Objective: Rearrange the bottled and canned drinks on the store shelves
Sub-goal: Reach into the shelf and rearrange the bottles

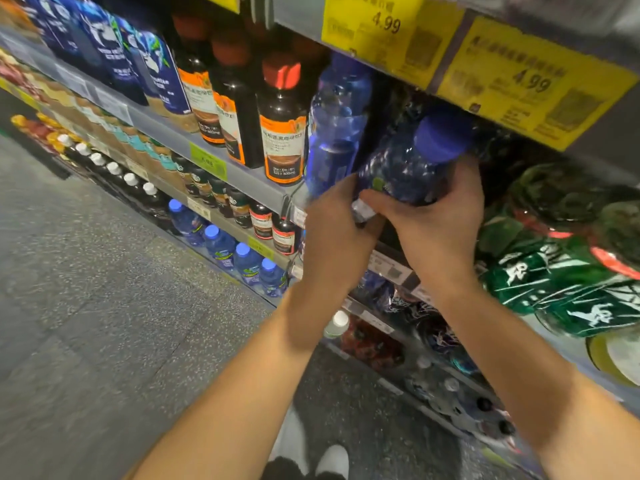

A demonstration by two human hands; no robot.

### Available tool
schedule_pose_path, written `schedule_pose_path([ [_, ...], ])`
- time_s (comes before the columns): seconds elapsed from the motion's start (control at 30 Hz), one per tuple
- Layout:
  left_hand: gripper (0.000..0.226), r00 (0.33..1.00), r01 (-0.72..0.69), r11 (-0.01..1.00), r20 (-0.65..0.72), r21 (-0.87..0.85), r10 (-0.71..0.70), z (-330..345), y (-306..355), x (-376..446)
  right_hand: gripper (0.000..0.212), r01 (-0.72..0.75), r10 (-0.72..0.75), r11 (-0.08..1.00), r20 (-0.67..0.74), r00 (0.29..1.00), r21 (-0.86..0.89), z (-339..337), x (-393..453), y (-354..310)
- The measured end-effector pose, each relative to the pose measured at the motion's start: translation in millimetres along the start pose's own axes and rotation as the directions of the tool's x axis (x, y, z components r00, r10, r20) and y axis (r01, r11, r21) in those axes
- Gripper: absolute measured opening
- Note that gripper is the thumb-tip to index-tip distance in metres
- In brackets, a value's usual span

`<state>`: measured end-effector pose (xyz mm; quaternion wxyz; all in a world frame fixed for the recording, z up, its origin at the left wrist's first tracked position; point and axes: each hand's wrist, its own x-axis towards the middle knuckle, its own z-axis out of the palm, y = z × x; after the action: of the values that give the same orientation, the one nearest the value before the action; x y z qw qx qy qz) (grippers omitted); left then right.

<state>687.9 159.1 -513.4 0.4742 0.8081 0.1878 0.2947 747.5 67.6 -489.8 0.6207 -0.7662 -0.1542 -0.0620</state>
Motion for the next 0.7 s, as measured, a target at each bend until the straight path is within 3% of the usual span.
schedule_pose_path([
  [0.33,0.027,0.991,-0.033,0.997,0.134,0.065,0.024,-7,-9,18,0.078,0.021,-0.032,0.959,-0.034,0.999,-0.284,16,21,-11],
  [0.57,0.042,0.97,0.028,0.999,0.241,0.021,-0.032,-6,-15,15,0.075,-0.035,-0.02,0.968,-0.217,0.976,-0.249,32,11,-6],
  [0.7,0.048,0.97,0.054,0.998,0.239,-0.02,-0.047,-8,-18,10,0.079,0.002,-0.068,0.96,-0.229,0.971,-0.28,32,5,2],
])
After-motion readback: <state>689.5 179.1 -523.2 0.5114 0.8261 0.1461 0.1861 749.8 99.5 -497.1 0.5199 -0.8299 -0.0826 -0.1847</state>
